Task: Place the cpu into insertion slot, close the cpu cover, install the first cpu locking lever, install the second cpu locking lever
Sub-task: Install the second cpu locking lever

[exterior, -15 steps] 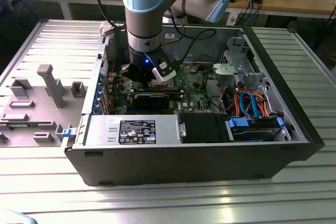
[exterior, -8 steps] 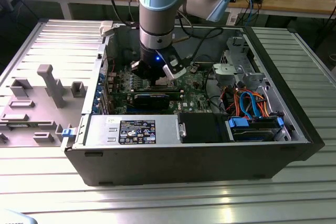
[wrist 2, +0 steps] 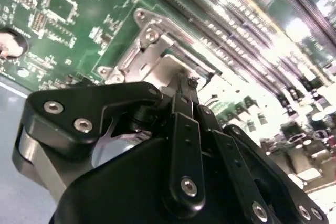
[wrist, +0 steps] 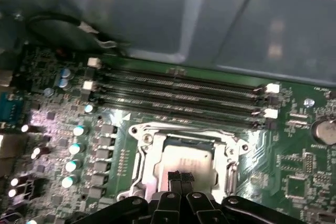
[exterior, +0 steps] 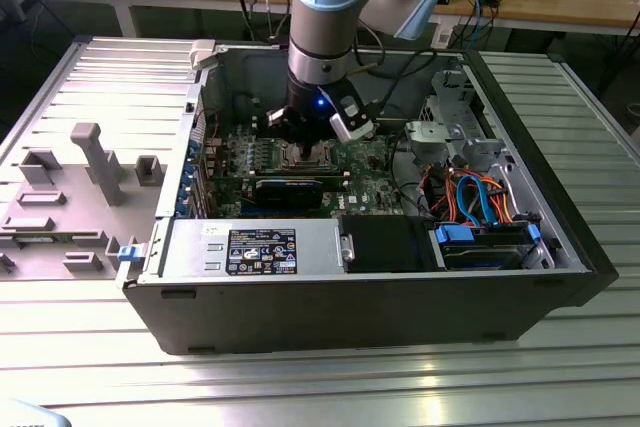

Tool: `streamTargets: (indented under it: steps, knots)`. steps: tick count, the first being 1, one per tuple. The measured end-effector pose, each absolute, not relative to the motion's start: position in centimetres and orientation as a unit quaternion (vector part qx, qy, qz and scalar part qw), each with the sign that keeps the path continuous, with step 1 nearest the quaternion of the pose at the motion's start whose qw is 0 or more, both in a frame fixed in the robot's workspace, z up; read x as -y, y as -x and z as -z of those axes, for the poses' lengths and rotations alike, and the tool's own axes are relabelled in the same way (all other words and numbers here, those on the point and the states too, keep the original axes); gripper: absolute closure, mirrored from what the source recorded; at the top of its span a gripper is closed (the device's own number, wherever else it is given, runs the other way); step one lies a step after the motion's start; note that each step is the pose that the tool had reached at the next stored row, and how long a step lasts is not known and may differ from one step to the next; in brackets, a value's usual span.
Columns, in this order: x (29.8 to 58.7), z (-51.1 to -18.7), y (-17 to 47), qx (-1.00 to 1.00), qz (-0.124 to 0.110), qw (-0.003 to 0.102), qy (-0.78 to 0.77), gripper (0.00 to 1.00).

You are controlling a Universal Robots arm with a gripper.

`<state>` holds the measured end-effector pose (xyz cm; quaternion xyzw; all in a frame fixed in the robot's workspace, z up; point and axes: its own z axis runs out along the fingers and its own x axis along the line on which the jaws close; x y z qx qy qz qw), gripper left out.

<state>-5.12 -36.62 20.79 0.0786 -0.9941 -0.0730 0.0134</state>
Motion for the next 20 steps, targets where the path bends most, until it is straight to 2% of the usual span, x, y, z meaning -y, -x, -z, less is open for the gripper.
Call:
streamTargets:
  steps: [4,10,13,20]
  knots:
    - [34.5,-21.1,5.1,0.996,0.045,0.016,-0.078,0.89]
    - [34.2,-23.6,5.1,0.997,0.016,0.018,-0.078,0.89]
    - [34.2,-24.4,5.1,0.997,0.009,0.018,-0.078,0.89]
    - [34.2,-24.6,5.1,0.997,0.009,0.018,-0.078,0.89]
